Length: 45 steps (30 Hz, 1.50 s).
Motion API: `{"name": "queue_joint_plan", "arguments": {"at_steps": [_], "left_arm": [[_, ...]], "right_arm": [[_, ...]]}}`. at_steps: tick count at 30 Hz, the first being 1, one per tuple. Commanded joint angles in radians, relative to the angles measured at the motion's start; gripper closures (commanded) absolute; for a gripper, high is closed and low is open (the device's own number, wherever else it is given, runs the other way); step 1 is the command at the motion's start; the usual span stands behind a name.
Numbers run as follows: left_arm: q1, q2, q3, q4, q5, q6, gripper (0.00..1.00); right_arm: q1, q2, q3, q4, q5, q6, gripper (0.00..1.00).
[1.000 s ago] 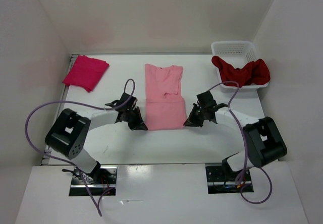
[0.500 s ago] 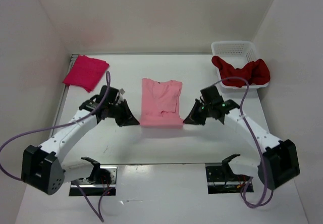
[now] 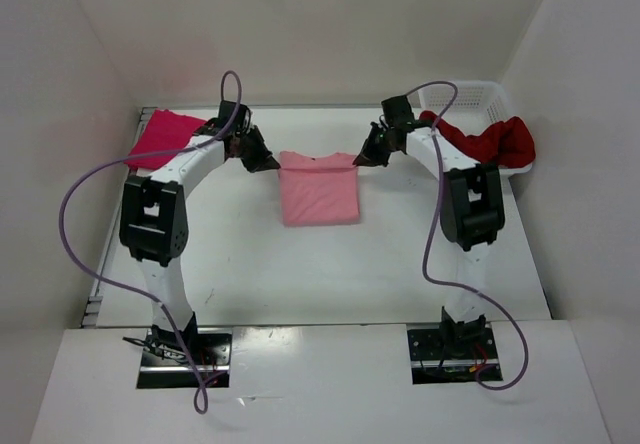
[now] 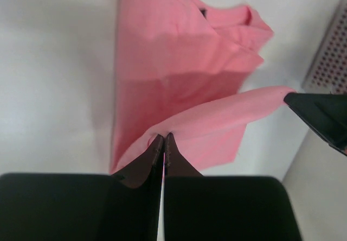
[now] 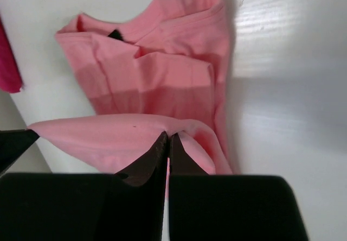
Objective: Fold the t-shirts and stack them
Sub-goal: Fold the long partially folded tshirt into a neat square, then smooth out wrinkles on the folded tshirt
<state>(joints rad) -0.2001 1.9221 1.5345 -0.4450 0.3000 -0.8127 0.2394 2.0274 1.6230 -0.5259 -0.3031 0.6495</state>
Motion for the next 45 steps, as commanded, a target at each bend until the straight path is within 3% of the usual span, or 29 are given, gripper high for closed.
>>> {"name": "queue_joint_plan", "arguments": {"at_steps": [1,12,16,18,19,23,24,30,31,32,35,41,45], "left_arm": [[0.037,0.078,0.084,0.032,-0.061,0.041,1.0],[0.037,0.219,0.228,0.144,-0.075,-0.028,1.0],[0.037,0.255,0.262,0.189,-0.094,-0.06,0.93],[0.037,0.268,0.271,0.241,-0.079,-0.087,0.78],[0.037,0.281,0.271,0.253,-0.088,-0.098,0.73],[0.056,0.27,0.292,0.301,-0.088,-0.157,0.55],[0.056,0.246,0.292,0.31,-0.102,-0.157,0.5],[-0.023,0.164,0.184,0.347,-0.026,-0.12,0.53],[-0.045,0.152,0.153,0.371,-0.013,-0.12,0.53],[-0.065,0.152,0.097,0.385,-0.004,-0.12,0.53],[-0.107,0.21,0.07,0.405,0.023,-0.12,0.54],[-0.128,0.256,-0.009,0.417,0.05,-0.106,0.55],[-0.153,0.21,-0.118,0.451,0.059,-0.127,0.55]], "right_arm": [[-0.014,0.11,0.133,0.007,0.027,-0.044,1.0],[-0.034,0.307,0.373,-0.002,0.036,-0.024,1.0],[-0.034,0.355,0.44,-0.034,0.061,-0.014,1.0],[-0.034,0.364,0.465,-0.034,0.061,-0.005,1.0],[-0.034,0.373,0.474,-0.02,0.061,0.007,0.98],[-0.034,0.401,0.584,-0.057,0.027,0.018,0.71],[-0.034,0.41,0.616,-0.066,0.027,0.018,0.68],[-0.023,0.273,0.536,-0.056,0.061,-0.03,0.63],[-0.014,0.257,0.516,-0.056,0.061,-0.048,0.64],[0.004,0.248,0.482,-0.045,0.061,-0.057,0.78],[0.041,0.269,0.46,-0.045,-0.014,-0.068,0.98],[0.063,0.398,0.527,-0.045,-0.06,-0.068,1.0],[0.063,0.554,0.775,-0.135,-0.06,-0.068,1.0]]}}
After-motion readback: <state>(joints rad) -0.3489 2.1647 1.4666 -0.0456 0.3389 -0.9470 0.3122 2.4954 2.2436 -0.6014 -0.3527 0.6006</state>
